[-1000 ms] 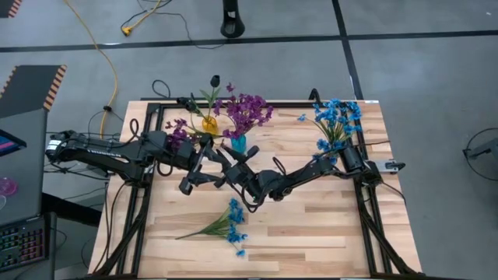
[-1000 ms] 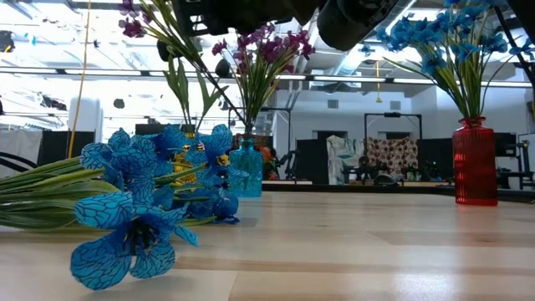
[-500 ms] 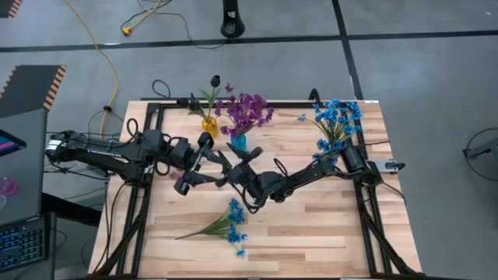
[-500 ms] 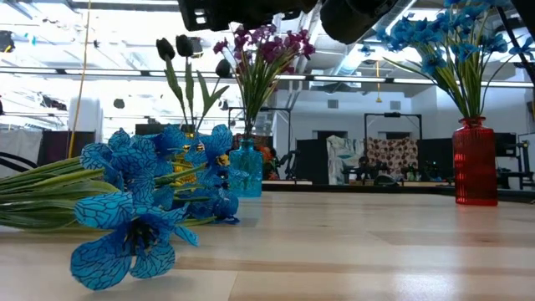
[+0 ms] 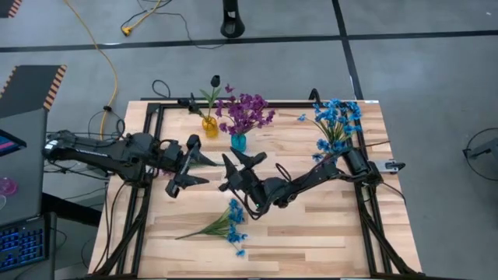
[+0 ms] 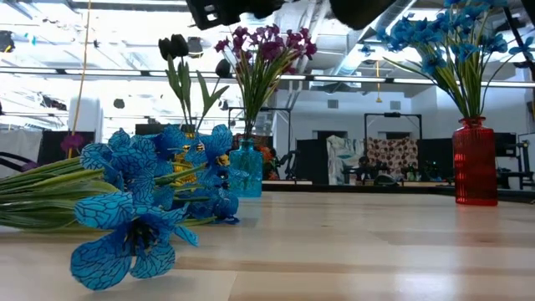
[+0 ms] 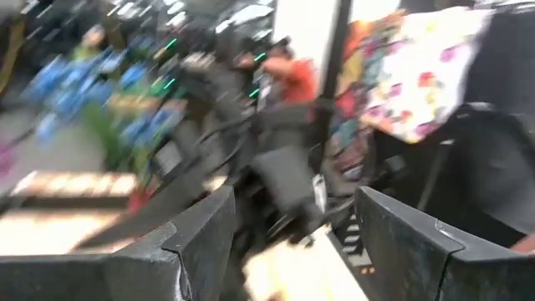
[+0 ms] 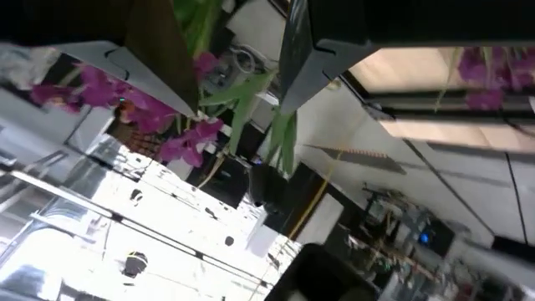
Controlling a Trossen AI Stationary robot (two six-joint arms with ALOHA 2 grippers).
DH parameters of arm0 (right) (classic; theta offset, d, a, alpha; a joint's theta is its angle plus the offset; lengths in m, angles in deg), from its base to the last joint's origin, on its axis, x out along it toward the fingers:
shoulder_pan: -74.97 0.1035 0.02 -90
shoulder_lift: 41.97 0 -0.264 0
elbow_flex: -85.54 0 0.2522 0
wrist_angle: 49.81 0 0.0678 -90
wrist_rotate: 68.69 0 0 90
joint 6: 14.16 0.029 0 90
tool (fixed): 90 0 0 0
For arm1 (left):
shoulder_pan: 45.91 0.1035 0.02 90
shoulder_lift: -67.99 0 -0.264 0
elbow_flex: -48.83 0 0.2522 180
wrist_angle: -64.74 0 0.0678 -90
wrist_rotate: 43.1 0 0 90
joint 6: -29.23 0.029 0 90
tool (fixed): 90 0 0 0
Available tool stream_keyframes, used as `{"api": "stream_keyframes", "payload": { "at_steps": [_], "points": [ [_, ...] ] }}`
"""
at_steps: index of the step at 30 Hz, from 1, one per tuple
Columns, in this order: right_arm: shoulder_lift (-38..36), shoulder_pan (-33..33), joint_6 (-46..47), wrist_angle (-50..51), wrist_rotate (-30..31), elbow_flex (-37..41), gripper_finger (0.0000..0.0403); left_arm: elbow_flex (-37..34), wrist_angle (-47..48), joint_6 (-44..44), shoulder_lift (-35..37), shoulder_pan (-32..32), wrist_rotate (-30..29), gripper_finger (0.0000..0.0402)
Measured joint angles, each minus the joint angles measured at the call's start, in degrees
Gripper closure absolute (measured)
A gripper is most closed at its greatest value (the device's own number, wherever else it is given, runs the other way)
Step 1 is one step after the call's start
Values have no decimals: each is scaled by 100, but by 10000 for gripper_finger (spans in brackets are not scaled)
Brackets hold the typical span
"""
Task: Sort flowers into vase by color
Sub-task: Put the violet flower into the blue vase
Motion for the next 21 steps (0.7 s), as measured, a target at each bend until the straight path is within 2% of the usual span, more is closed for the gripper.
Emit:
{"api": "stream_keyframes", "payload": {
  "at_steps": [4, 7, 13, 21],
  "points": [
    [-21, 188, -772, -34, 525, 0, 211, 0, 817, -643, 183, -360, -1043, 166],
    [-62, 307, -1280, 10, 922, -1, 211, 0, 1376, -1253, 207, -591, -1536, 166],
    [-295, 574, -1592, 452, 1053, 30, 211, -4, 2511, -3133, 122, -923, -2121, 166],
    [-735, 831, -1524, 1826, 1099, 30, 211, -4, 3788, -5401, -244, -1016, -2751, 166]
  ]
}}
